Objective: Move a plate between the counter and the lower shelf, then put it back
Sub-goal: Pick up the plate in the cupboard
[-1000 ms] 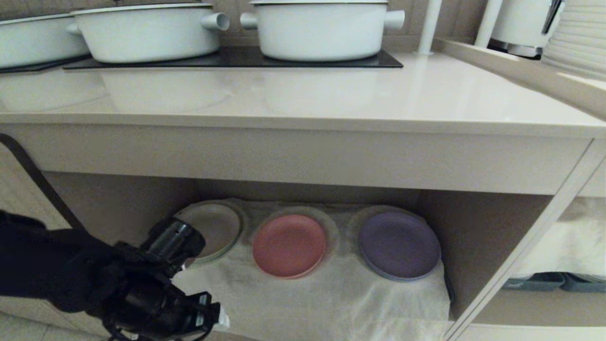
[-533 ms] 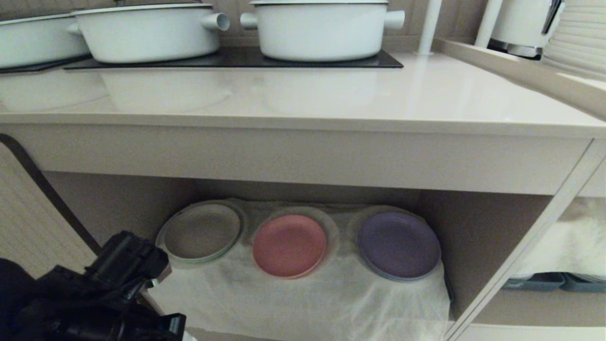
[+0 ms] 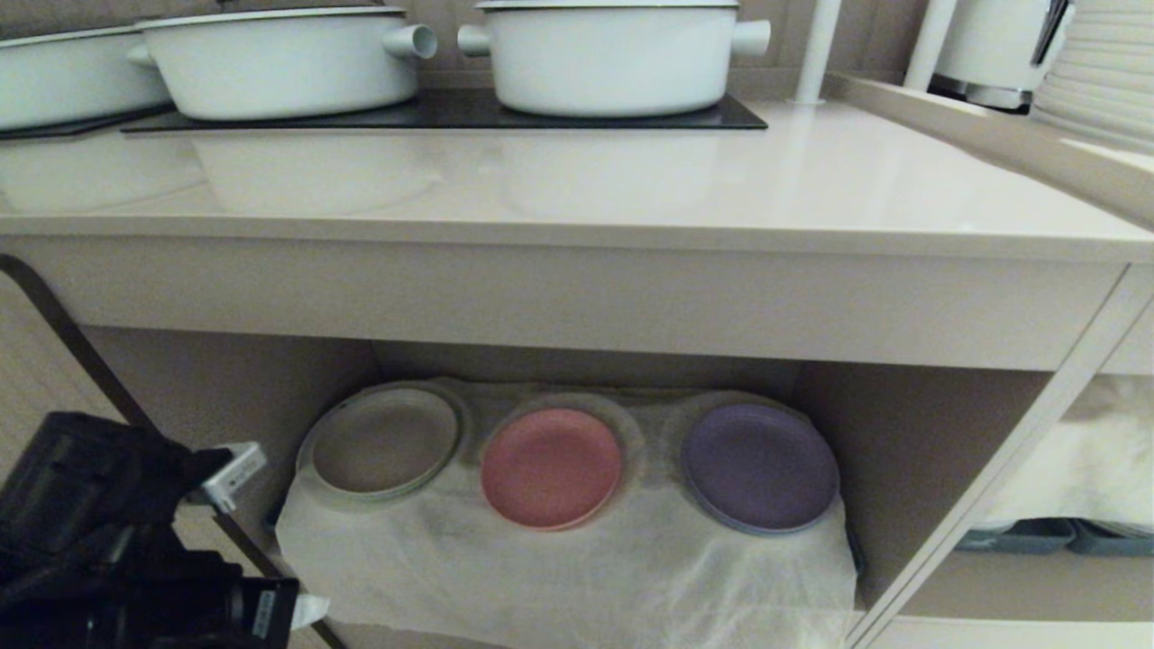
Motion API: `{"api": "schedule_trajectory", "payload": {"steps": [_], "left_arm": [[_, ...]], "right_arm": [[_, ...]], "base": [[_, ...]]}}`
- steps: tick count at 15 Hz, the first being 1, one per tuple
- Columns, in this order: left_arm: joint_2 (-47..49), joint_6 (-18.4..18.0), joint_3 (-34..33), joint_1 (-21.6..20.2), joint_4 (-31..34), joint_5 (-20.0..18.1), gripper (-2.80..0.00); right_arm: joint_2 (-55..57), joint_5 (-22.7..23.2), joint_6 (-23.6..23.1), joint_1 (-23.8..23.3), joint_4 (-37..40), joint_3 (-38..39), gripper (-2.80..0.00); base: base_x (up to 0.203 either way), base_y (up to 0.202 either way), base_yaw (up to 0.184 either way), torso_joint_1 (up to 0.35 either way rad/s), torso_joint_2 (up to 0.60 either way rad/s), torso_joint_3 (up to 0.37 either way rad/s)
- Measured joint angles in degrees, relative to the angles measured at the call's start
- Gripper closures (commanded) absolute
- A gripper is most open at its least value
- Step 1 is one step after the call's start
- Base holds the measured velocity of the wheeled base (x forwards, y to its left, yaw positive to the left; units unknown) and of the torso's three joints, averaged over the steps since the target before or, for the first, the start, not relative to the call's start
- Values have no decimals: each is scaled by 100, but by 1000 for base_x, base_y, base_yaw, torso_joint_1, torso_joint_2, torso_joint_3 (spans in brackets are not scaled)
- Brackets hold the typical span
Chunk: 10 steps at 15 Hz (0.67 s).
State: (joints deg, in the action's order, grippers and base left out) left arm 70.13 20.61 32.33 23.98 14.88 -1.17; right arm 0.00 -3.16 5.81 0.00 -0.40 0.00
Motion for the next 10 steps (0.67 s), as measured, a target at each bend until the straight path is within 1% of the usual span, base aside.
{"api": "schedule_trajectory", "payload": {"steps": [3,5,6,7,8,9,10], "left_arm": [[-638,-111,17,74,-3,190,0],[-1093,-282,-24,93,-46,169,0],[-1349,-466,-83,-54,-187,33,0],[-1639,-724,-211,-359,-463,-234,0],[-1902,-976,-391,-631,-758,-533,0],[-2257,-1317,-689,-916,-1110,-938,0],[-2606,-1634,-965,-1090,-1373,-1258,0]], "right_arm": [[0,1,-1,0,-1,0,0],[0,0,0,0,-1,0,0],[0,1,-1,0,-1,0,0],[0,2,3,0,-1,0,0],[0,0,2,0,-1,0,0],[0,0,2,0,-1,0,0],[0,2,0,0,-1,0,0]], "base": [[0,0,0,0,0,0],[0,0,0,0,0,0],[0,0,0,0,0,0],[0,0,0,0,0,0],[0,0,0,0,0,0],[0,0,0,0,0,0],[0,0,0,0,0,0]]}}
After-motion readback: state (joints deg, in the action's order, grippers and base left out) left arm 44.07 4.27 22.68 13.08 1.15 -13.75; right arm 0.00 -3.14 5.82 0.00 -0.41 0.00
